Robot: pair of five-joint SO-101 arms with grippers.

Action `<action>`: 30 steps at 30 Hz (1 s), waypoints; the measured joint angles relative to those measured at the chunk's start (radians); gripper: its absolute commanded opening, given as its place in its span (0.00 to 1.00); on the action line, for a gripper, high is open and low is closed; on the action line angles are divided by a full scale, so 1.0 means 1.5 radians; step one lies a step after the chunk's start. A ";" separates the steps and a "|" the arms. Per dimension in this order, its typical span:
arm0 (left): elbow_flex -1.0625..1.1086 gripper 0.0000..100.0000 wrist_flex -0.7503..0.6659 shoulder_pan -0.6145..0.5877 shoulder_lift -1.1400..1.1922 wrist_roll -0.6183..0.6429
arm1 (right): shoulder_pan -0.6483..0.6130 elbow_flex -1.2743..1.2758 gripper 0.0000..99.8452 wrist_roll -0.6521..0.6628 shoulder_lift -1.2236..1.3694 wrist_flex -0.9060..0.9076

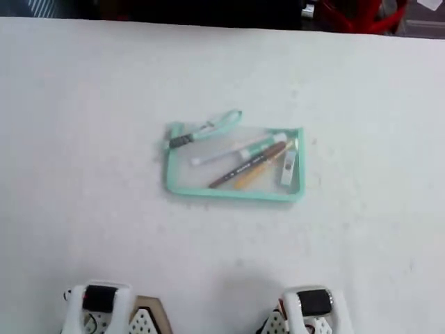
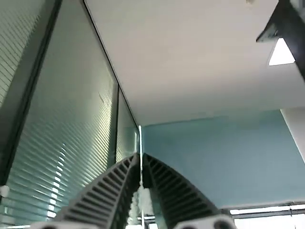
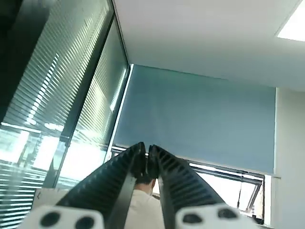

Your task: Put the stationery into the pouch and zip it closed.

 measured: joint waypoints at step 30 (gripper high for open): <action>-0.205 0.04 0.438 -0.151 -0.226 0.113 | 0.099 -0.101 0.02 -0.072 -0.319 0.213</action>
